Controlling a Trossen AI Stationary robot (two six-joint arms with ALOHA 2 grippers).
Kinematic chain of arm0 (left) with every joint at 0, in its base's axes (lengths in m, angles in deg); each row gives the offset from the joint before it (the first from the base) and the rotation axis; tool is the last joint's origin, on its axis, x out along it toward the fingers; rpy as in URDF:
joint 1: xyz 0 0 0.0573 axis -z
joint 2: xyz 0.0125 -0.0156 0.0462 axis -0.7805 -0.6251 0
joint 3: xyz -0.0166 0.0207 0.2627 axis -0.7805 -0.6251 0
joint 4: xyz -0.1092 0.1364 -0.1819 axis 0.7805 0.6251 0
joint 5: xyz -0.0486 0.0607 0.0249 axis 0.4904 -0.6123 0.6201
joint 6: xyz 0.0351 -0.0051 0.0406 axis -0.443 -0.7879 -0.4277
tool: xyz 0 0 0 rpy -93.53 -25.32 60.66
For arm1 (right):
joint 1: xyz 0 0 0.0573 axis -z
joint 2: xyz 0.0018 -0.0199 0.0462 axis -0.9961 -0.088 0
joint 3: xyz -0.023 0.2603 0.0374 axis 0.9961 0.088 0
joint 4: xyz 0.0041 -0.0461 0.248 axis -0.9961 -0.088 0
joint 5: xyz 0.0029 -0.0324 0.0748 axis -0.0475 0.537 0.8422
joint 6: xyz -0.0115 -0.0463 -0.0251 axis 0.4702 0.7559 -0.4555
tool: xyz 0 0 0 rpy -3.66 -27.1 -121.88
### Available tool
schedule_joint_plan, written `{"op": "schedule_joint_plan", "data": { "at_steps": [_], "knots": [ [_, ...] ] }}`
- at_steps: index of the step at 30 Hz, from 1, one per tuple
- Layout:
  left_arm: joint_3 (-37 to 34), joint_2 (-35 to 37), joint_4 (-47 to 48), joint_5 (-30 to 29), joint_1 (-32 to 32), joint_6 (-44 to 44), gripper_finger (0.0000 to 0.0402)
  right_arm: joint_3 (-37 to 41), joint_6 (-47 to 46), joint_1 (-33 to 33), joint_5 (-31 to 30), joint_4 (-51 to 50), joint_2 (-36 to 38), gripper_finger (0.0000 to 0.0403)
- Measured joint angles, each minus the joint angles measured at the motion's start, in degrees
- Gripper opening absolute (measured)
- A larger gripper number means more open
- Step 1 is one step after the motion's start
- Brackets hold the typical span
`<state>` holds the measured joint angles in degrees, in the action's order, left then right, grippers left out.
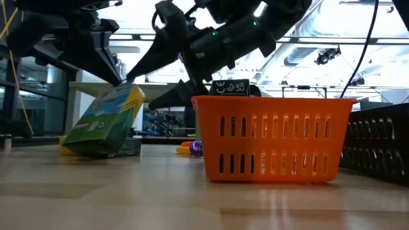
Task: Pick & Place Office Desk Supplies
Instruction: Put the bottom crayon box into the orange basket
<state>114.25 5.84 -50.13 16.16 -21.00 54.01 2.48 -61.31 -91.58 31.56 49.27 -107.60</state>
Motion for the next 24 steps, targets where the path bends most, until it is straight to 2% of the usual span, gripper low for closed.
{"op": "schedule_joint_plan", "data": {
  "at_steps": [17,20,24],
  "knots": [
    [0.0,-0.02,-4.32,-2.88,-0.02,-0.49,0.0,0.0,-0.04,-0.15,1.04,0.88,-0.02,0.0296],
    [0.0,-0.02,-4.77,-3.05,-0.11,-0.49,0.0,-0.01,-0.27,-0.15,1.48,1.55,-0.02,0.0276],
    [0.0,-0.02,-5.52,-3.05,-0.2,-0.5,0.0,0.01,-0.24,-0.15,1.6,1.79,-0.02,0.0228]
  ]
}}
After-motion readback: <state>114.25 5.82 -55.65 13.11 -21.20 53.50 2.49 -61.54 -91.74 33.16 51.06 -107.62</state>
